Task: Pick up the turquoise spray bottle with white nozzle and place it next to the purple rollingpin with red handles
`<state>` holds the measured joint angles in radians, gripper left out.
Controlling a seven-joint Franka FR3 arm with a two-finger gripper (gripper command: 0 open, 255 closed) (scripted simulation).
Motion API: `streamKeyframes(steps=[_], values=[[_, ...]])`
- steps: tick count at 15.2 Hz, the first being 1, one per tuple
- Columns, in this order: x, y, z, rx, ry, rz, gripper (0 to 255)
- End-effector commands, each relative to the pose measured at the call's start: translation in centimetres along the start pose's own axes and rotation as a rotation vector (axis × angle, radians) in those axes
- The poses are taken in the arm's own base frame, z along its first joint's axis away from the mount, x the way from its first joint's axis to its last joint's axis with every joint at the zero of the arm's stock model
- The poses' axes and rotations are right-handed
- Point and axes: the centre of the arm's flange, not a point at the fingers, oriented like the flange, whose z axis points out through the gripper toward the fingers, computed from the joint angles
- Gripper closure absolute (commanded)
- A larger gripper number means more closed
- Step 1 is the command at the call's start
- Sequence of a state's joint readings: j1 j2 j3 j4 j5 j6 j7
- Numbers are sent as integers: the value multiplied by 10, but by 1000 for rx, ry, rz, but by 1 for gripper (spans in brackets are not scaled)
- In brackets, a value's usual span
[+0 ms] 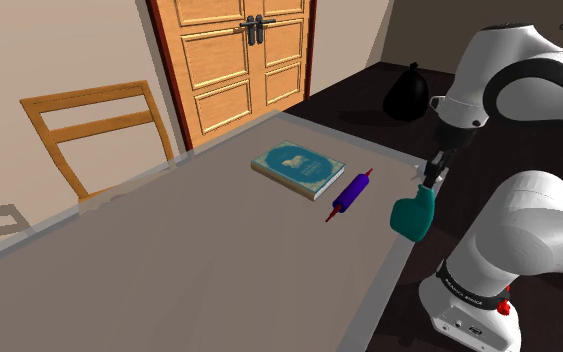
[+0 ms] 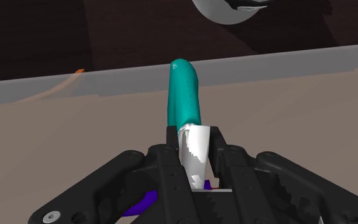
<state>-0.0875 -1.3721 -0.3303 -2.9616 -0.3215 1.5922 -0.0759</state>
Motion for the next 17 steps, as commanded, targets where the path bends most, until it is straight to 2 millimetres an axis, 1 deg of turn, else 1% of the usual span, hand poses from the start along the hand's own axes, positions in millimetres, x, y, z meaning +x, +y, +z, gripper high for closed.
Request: streamKeyframes(steps=[1, 6, 7, 12, 15, 16, 17], values=[[0, 0, 1, 0, 0, 0, 255], [0, 0, 1, 0, 0, 0, 255], [0, 0, 1, 0, 0, 0, 0], [0, 0, 1, 0, 0, 0, 0], [0, 0, -39, 0, 0, 0, 0], [0, 0, -49, 0, 0, 0, 0], [0, 0, -49, 0, 0, 0, 0]])
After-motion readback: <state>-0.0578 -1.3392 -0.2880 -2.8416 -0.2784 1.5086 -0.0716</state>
